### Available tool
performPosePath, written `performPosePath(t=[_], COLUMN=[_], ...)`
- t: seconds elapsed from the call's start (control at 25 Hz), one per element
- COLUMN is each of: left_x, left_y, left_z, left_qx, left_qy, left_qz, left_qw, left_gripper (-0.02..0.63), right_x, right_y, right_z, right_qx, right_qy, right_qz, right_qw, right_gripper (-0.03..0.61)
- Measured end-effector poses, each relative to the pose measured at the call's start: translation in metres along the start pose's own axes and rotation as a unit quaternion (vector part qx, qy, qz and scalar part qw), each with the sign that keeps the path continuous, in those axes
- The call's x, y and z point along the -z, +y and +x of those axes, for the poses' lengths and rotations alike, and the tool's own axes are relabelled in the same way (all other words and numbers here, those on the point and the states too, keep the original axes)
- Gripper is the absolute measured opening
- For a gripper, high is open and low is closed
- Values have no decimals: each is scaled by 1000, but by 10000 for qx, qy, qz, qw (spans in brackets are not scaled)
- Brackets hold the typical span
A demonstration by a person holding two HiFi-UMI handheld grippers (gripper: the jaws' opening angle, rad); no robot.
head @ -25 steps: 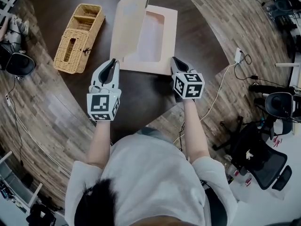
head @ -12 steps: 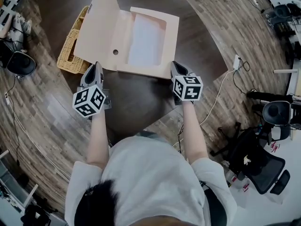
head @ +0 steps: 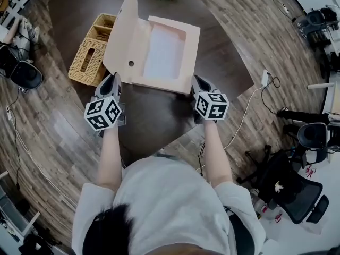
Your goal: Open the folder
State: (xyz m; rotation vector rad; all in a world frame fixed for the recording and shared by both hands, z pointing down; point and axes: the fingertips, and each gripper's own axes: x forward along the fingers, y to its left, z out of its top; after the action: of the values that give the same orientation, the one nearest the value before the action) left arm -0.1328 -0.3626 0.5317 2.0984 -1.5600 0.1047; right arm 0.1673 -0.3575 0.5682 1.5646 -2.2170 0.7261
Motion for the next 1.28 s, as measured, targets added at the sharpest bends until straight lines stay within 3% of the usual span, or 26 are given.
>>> performPosePath(t=[0.2,0.48,0.56,0.72,1.28], left_x=[-2,0,-5,-19,-42], left_y=[-26,-62,-68,-72,-99], left_z=[-1,-12,-18,-35,-97], left_qx=[481,725,714,607,701], left_qy=[186,289,185,-107,-644], left_qz=[251,949,1102,1255,1684], left_qw=[9984,9924,9912,9902,9811], left_gripper=[57,84,84,17,11], right_x=[-10,-14,-17,-24,-38], right_y=[17,34,37,43,73], right_z=[-18,-43,-51,-68,-131], right_qx=[-81,-228,-235,-245,-133], right_qy=[-252,-495,-583,-779,-1461], right_qz=[12,-111,-118,-99,-429], right_qw=[9996,9985,9979,9966,9882], right_gripper=[12,12,12,12,12])
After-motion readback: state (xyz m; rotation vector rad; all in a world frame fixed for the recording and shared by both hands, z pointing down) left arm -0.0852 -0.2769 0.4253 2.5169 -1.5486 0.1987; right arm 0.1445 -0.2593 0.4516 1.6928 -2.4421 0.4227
